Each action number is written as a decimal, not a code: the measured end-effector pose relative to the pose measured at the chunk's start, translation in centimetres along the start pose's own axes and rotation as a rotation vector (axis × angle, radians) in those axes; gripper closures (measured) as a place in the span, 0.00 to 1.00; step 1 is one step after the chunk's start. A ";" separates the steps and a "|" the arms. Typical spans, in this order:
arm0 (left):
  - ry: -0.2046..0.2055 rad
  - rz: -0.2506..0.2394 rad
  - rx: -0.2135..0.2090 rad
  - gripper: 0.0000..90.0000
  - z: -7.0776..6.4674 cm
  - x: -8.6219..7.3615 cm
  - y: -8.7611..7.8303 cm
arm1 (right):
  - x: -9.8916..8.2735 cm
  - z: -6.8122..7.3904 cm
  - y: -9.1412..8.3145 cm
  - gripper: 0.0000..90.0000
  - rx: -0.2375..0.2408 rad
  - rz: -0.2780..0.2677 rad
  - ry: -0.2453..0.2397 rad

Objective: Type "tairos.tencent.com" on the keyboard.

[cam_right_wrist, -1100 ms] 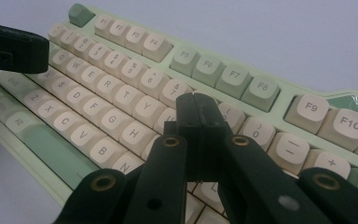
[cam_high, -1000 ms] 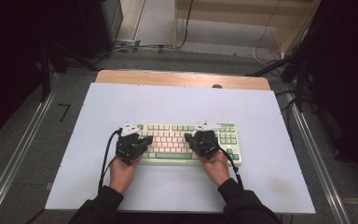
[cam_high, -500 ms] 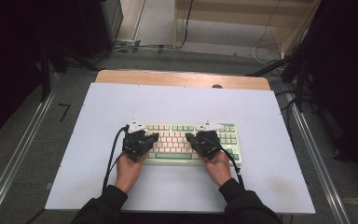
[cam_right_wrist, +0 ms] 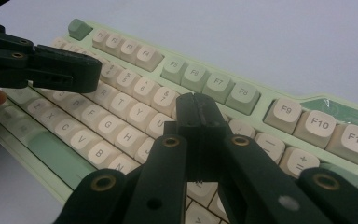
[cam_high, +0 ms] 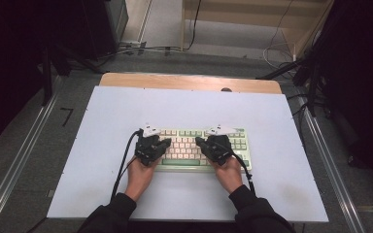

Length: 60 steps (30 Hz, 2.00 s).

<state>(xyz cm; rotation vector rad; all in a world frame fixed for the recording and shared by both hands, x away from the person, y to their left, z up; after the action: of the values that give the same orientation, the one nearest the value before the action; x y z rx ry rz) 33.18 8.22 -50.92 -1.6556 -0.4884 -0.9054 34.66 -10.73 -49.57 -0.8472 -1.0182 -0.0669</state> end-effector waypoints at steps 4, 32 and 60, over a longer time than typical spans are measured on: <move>0.004 0.005 0.006 1.00 0.0 0.0 0.3 | 0.0 0.0 0.0 0.97 -0.001 -0.004 -0.001; 0.026 0.021 0.014 1.00 -0.5 0.1 0.7 | 0.1 -0.1 -0.2 0.97 -0.003 -0.007 0.005; 0.035 0.045 0.030 1.00 -0.7 0.0 0.8 | 0.1 -0.1 -0.1 0.97 -0.004 -0.004 0.002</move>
<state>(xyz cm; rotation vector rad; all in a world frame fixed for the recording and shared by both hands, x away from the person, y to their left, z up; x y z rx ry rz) 33.62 7.36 -51.37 -1.6150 -0.4366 -0.8884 34.75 -10.83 -49.52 -0.8484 -1.0181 -0.0734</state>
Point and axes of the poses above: each handheld gripper's, and its own axes: y roughly forward along the jaws, x roughly out of its top, z roughly to its left, the point moved 4 cm from there along y, roughly forward along the jaws, and after that the axes turned 12 degrees about x, right-handed, at the moved point
